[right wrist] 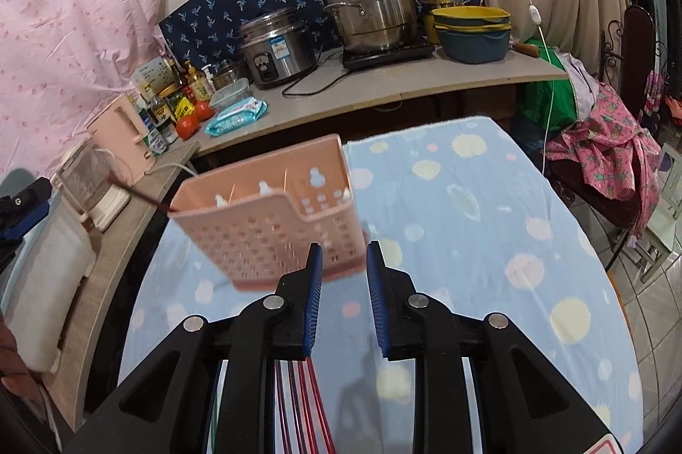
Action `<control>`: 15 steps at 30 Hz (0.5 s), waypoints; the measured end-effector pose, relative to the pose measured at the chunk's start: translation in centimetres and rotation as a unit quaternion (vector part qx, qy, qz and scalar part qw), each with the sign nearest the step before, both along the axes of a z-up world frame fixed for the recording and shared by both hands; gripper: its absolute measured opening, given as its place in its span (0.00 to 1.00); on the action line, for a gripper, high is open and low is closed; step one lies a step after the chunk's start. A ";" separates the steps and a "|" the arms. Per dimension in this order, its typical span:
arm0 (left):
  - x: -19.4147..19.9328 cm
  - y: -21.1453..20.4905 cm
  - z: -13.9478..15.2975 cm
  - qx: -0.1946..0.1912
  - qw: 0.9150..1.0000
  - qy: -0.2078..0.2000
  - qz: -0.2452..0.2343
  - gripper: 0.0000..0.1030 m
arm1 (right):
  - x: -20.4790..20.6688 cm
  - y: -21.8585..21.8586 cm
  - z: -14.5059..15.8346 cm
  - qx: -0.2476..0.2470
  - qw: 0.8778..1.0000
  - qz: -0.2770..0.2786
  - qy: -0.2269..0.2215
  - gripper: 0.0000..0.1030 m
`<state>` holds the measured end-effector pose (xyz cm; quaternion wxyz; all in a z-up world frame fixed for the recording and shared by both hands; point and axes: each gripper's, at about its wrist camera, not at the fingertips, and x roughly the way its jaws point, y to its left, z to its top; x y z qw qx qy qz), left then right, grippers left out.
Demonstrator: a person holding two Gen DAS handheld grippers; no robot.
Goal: Organize utensils
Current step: 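Open the left tool over the basket while the right tool releases the spoon into it, then move both open tools back down to the remaining chopsticks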
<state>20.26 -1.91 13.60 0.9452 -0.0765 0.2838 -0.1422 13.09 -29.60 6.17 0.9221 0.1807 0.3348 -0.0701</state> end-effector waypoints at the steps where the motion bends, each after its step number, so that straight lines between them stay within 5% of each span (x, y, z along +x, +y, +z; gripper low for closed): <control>1: -0.7 0.0 -0.6 0.004 1.000 0.005 -0.003 0.31 | -0.6 0.2 -0.2 -0.001 1.000 0.001 0.002 0.22; 15: -6.0 0.6 -7.4 0.043 0.996 0.076 -0.010 0.31 | -7.7 2.6 -4.5 0.004 0.999 0.014 0.049 0.22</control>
